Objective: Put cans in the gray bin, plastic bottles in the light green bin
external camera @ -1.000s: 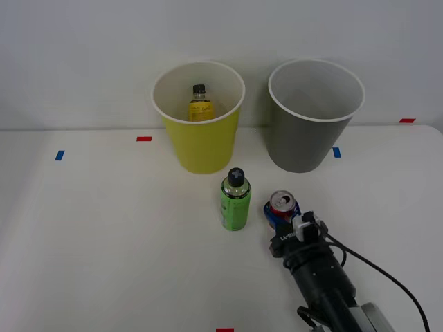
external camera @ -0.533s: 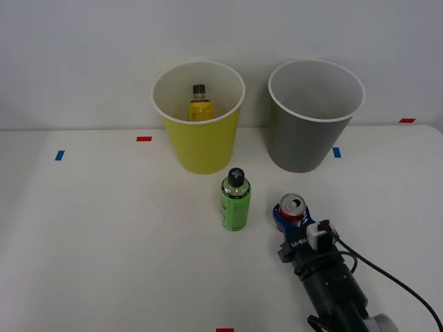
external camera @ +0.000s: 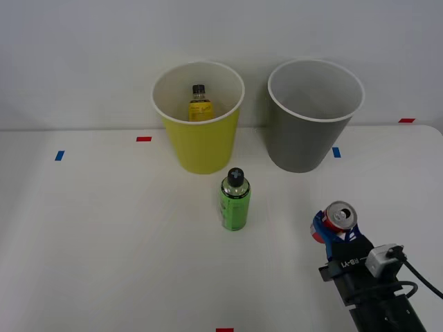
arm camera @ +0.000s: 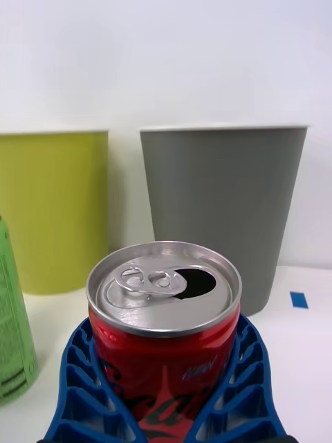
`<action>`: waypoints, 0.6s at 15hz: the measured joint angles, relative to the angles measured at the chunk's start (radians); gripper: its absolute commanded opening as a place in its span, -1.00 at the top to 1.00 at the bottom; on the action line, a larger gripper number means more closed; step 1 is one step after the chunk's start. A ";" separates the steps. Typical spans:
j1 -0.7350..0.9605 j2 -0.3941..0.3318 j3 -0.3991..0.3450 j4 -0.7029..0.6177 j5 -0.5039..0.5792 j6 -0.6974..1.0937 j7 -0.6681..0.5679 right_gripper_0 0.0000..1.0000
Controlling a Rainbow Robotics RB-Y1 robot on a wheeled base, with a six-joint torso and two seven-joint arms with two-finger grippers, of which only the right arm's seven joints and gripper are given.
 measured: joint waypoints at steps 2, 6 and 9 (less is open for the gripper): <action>0.006 0.002 0.002 -0.068 -0.028 0.019 -0.022 1.00; -0.014 0.055 0.022 -0.263 -0.025 0.225 -0.099 1.00; -0.128 0.155 0.034 -0.336 -0.025 0.382 -0.107 1.00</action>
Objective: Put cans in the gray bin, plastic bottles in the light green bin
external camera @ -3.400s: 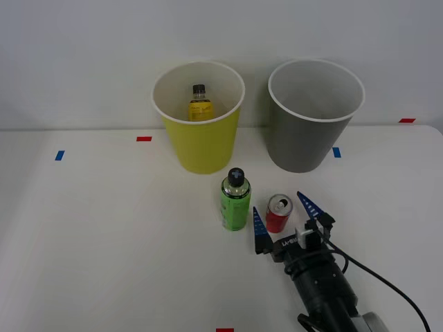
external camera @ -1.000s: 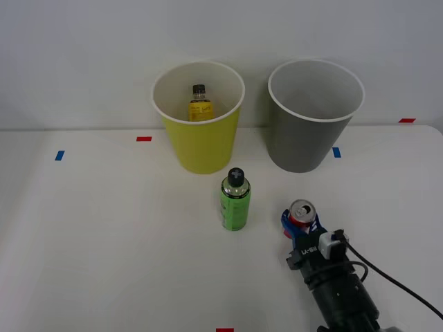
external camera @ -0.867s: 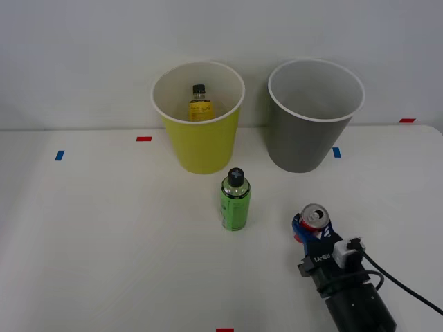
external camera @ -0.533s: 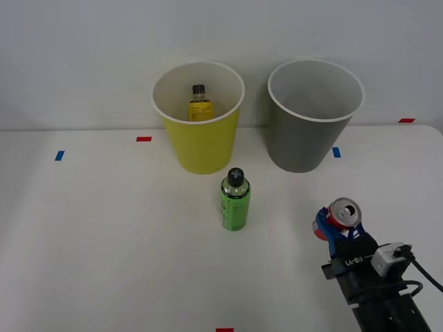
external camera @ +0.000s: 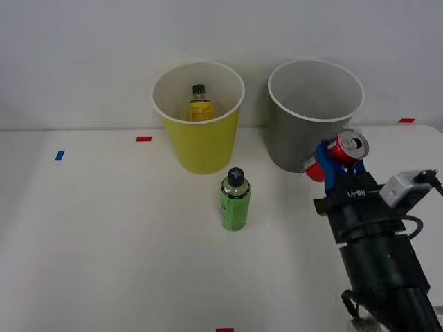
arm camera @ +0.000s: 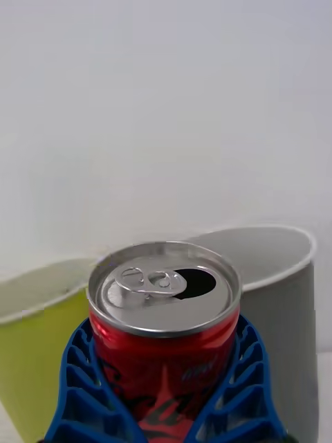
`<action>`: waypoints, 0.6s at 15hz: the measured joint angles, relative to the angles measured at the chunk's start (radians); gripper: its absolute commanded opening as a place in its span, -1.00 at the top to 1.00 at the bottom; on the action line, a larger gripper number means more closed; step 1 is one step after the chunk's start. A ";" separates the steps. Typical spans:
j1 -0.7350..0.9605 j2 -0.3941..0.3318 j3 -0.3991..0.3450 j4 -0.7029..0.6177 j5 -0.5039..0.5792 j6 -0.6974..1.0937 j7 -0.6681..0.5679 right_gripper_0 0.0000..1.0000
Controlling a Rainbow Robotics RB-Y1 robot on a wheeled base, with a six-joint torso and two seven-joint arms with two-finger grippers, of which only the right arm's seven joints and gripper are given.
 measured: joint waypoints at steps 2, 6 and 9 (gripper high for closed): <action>-0.095 0.074 0.000 -0.004 0.000 0.090 0.002 1.00; -0.304 0.103 -0.049 -0.005 0.002 0.296 0.014 1.00; -0.480 0.104 -0.109 -0.003 0.003 0.506 0.033 1.00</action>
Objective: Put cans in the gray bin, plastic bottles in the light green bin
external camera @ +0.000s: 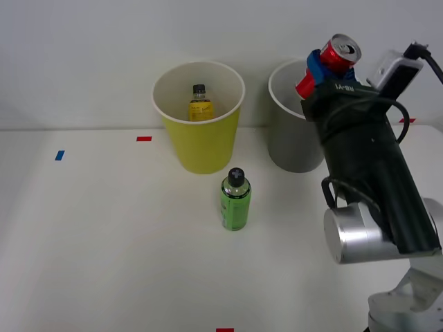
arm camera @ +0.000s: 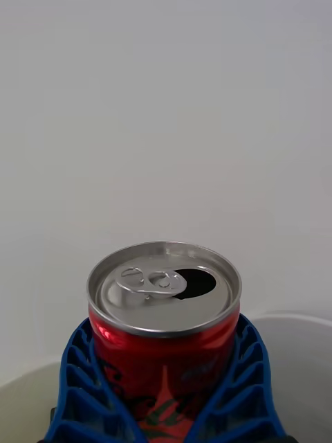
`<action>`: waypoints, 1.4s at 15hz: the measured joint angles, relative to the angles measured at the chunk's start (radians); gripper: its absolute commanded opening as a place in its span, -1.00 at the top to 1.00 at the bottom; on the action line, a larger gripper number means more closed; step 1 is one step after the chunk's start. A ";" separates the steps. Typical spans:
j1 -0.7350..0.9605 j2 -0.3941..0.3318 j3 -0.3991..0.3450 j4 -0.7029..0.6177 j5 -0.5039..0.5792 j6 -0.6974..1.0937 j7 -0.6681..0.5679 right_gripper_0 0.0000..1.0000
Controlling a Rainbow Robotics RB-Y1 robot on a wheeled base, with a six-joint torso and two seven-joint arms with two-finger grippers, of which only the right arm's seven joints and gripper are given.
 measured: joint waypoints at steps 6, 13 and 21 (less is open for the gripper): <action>-0.291 -0.001 -0.131 0.270 0.004 0.072 0.048 1.00; -0.377 -0.057 -0.167 0.448 0.121 0.070 0.078 1.00; -0.377 -0.070 -0.165 0.456 0.103 0.072 0.084 1.00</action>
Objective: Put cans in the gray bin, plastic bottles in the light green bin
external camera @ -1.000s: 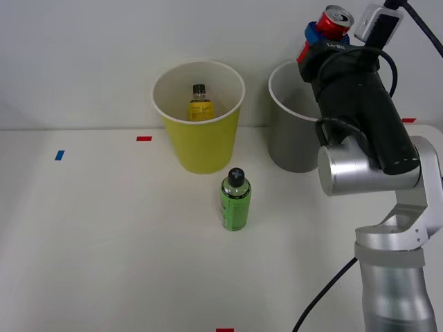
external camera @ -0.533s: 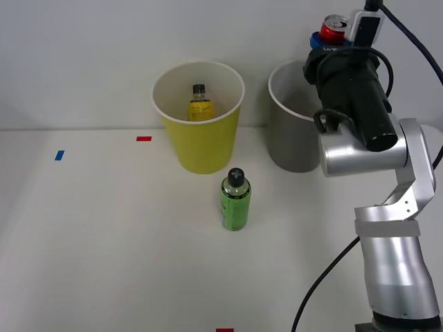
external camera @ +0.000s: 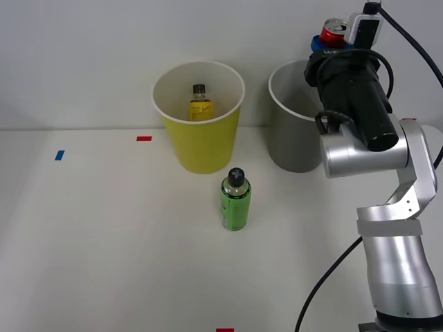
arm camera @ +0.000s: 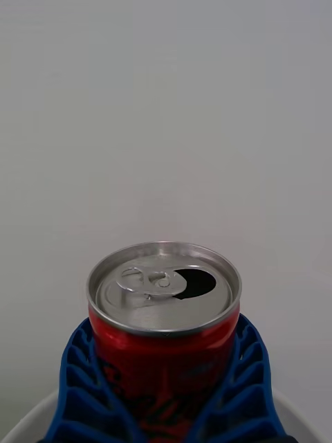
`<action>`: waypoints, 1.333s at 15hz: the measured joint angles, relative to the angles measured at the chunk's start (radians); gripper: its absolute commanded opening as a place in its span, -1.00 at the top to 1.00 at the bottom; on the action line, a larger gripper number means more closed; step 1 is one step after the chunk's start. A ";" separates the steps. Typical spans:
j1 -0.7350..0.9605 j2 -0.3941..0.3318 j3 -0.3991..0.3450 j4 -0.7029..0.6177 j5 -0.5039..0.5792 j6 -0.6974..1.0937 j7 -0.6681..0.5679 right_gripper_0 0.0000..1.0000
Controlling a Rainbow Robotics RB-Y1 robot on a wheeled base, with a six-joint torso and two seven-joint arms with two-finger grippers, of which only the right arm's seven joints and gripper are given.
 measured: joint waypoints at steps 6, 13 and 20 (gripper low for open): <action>0.000 -0.002 0.003 0.000 0.002 0.000 -0.001 -1.00; 0.000 -0.001 0.003 0.000 0.002 0.000 -0.006 -1.00; 0.000 -0.014 0.002 0.000 0.005 -0.001 -0.005 -1.00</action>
